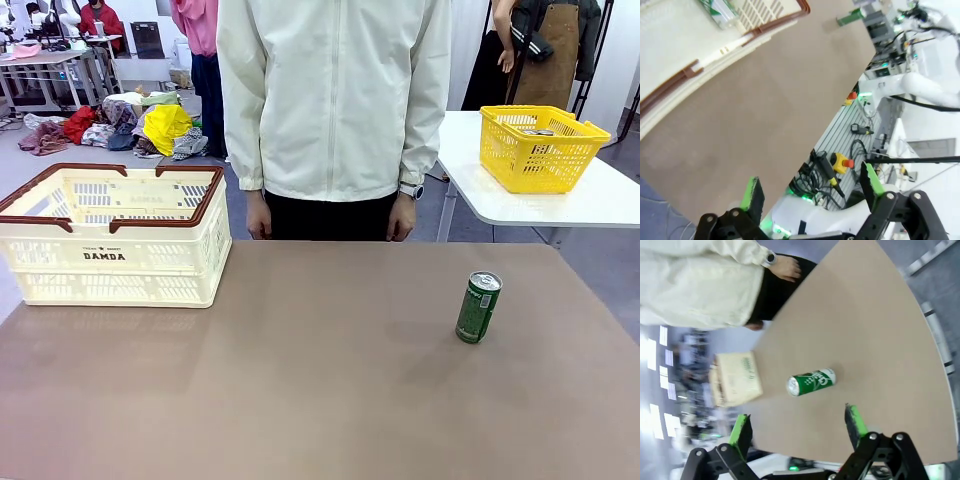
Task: Place the drinks into the Shopping basket.
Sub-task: Pick up one drink and place it into the Shopping basket.
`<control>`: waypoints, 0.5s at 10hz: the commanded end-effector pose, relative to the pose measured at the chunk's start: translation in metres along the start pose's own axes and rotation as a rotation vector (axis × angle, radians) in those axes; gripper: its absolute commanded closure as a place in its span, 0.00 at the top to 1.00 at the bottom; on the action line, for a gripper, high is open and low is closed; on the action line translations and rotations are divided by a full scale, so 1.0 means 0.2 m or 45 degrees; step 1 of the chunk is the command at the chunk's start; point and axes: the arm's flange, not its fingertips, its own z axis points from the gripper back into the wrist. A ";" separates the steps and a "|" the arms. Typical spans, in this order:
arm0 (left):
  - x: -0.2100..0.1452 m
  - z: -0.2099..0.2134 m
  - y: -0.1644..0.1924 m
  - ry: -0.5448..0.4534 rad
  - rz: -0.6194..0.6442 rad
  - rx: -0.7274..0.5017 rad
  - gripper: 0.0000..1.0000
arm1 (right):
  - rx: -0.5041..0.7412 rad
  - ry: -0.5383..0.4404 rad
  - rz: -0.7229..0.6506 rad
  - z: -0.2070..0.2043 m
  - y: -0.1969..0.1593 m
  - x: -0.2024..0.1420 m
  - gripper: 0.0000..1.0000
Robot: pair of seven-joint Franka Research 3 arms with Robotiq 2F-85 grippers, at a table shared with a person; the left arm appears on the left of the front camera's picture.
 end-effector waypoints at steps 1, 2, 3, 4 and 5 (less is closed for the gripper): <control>-0.01 0.00 -0.01 0.005 0.001 -0.003 1.00 | -0.330 0.108 0.225 -0.43 0.33 -0.18 1.00; -0.01 0.00 -0.01 0.005 0.001 -0.003 1.00 | -0.464 0.141 0.324 -0.60 0.41 -0.26 1.00; -0.01 0.00 -0.01 0.005 0.001 -0.003 1.00 | -0.536 0.163 0.408 -0.72 0.46 -0.33 1.00; -0.01 0.00 -0.01 0.005 0.001 -0.003 1.00 | -0.560 0.207 0.496 -0.79 0.47 -0.40 1.00; -0.01 0.00 -0.01 0.005 0.001 -0.003 1.00 | -0.499 0.209 0.553 -0.81 0.47 -0.45 1.00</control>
